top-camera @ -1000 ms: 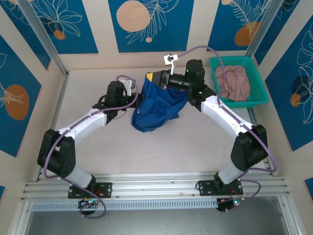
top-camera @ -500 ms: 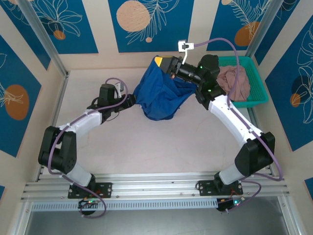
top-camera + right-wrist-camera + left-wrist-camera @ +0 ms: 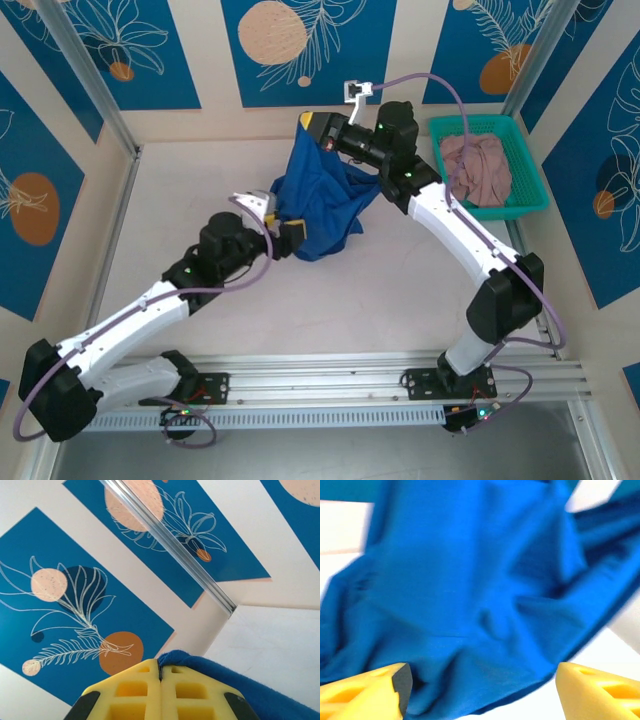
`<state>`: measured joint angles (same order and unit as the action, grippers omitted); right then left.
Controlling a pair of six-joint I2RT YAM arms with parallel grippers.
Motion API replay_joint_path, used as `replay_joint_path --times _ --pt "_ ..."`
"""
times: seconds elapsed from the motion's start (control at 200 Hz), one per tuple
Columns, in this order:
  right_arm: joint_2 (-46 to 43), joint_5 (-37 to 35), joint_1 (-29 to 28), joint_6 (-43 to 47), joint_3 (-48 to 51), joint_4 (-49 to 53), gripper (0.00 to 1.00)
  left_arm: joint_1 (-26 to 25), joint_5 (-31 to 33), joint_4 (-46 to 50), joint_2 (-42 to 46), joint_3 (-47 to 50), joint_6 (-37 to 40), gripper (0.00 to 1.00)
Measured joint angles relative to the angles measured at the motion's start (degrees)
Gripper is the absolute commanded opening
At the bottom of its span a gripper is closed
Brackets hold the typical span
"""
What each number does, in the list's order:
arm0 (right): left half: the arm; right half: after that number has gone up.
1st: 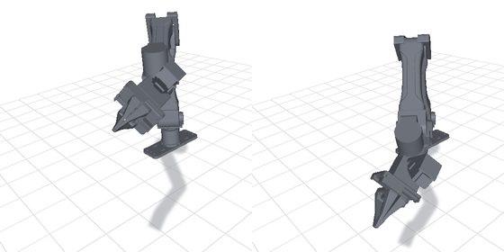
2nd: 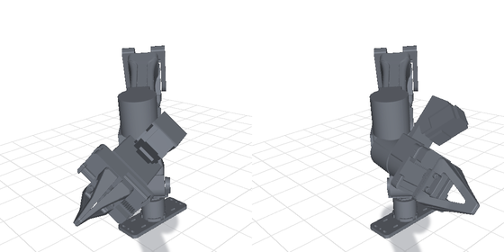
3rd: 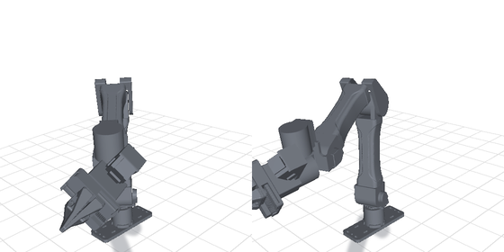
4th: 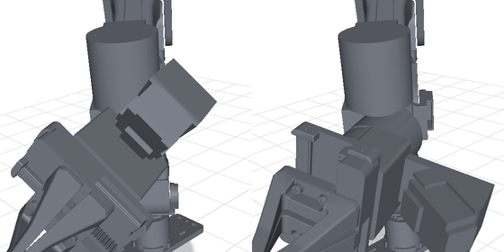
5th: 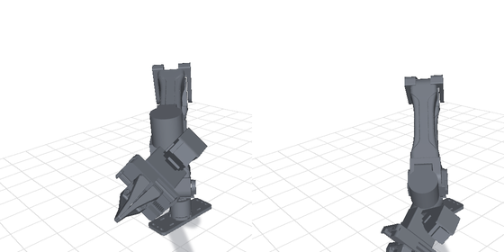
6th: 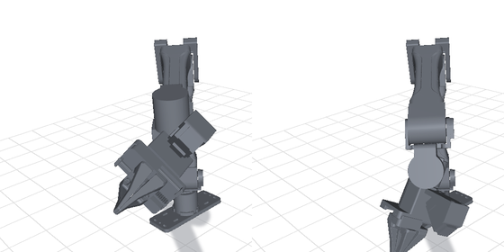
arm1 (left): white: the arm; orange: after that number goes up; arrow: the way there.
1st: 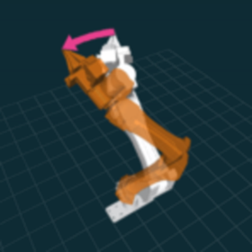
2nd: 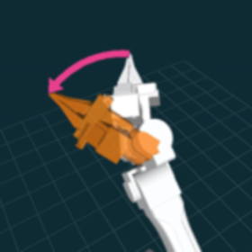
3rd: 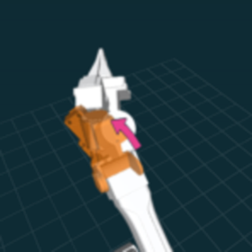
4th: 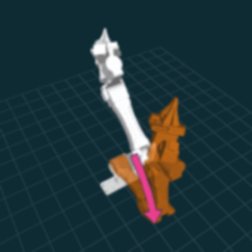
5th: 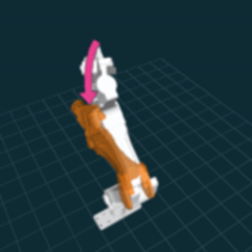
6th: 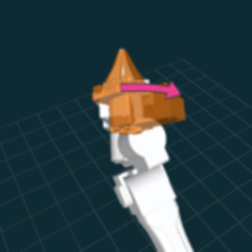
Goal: Fold the inside-out t-shirt
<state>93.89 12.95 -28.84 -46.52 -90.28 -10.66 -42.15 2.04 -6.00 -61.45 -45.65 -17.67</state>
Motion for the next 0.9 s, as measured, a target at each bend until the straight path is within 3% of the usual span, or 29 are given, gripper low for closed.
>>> replay_joint_path --times 0.24,0.44,0.58,0.745,0.9 --pt "3.2 -0.2 -0.6 -0.9 -1.6 4.3 0.0 -9.2 1.3 -0.8 -13.3 -9.8 14.0 0.77" --pt "3.2 -0.2 -0.8 -1.6 -2.0 5.5 0.0 -9.6 1.2 -4.1 -24.9 -19.2 20.8 0.69" --pt "3.2 0.2 0.2 -1.9 -3.9 6.7 0.0 -9.6 1.5 -6.1 -30.9 -18.7 22.5 0.68" --pt "3.4 3.3 3.3 -0.9 -8.7 10.6 0.0 -9.4 1.5 -6.8 -29.8 -10.2 22.6 0.69" --pt "4.1 7.6 5.5 4.2 -16.3 17.0 0.0 -7.5 1.4 -5.5 -20.0 -2.2 20.7 0.72"
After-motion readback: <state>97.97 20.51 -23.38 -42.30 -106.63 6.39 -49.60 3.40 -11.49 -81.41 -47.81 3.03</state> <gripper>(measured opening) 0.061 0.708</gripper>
